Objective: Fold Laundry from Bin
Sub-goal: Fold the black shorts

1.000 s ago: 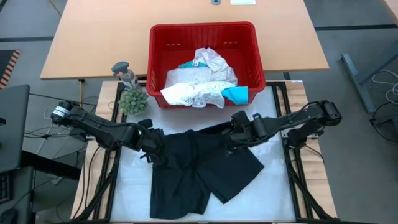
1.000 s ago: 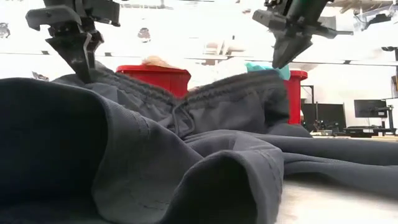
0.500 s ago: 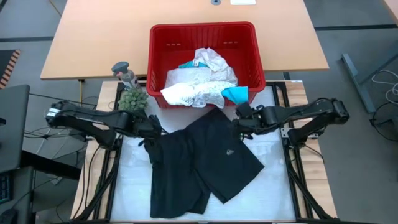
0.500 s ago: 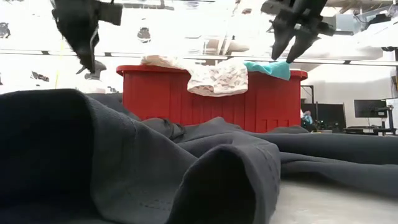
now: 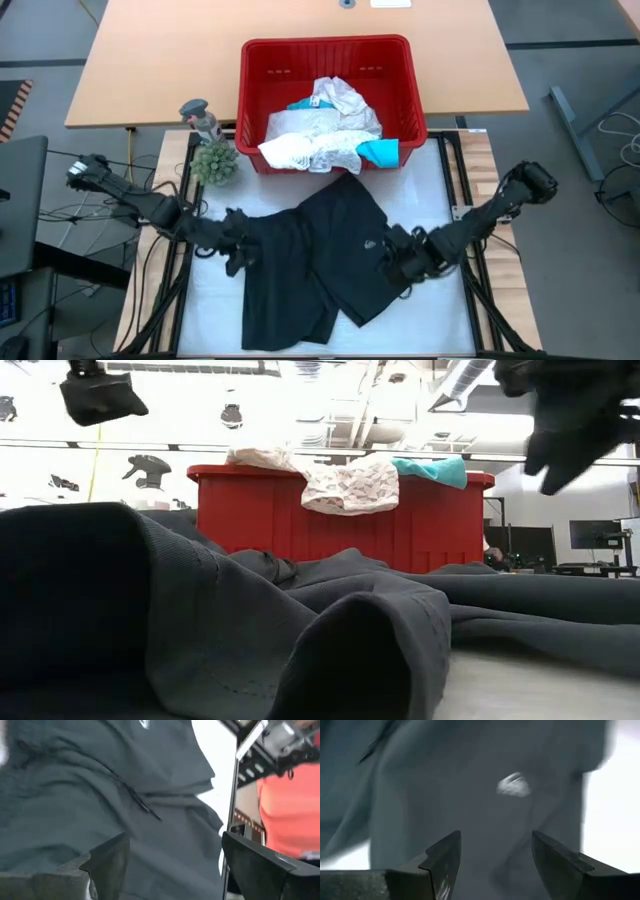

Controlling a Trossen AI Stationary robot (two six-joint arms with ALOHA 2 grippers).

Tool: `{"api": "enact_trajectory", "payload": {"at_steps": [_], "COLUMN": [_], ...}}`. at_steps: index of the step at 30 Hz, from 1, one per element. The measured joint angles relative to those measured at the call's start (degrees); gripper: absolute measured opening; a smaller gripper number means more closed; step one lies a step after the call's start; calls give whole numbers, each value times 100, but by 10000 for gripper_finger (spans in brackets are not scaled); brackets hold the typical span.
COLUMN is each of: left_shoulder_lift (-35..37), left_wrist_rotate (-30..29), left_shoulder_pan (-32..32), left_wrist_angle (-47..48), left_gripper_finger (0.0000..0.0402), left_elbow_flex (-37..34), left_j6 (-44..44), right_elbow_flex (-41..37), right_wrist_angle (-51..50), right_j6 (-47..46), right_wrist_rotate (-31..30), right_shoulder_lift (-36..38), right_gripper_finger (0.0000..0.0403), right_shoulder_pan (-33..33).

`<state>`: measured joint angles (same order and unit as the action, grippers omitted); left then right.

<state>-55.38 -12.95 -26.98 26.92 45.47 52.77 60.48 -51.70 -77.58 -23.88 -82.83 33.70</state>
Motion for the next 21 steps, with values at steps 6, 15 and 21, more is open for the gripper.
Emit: {"api": "enact_trajectory", "payload": {"at_steps": [6,15,21], "left_shoulder_lift": [-502,-991,-1027], "left_wrist_rotate": [-277,-232,-234], "left_shoulder_pan": [-256,-260,-260], "left_wrist_angle": [-83,-476,-554], "left_gripper_finger": [302,302,302], "left_elbow_flex": [-197,-205,-205], "left_j6": [258,325,379], "right_elbow_flex": [-582,-714,-697], "right_wrist_angle": [0,-53,37], "right_j6": [-656,-1251,-1369], "right_wrist_rotate": [379,1218,2177], "right_shoulder_lift": [-322,-999,-1346], "right_gripper_finger": [252,249,210], "right_shoulder_pan": [268,280,317]}}
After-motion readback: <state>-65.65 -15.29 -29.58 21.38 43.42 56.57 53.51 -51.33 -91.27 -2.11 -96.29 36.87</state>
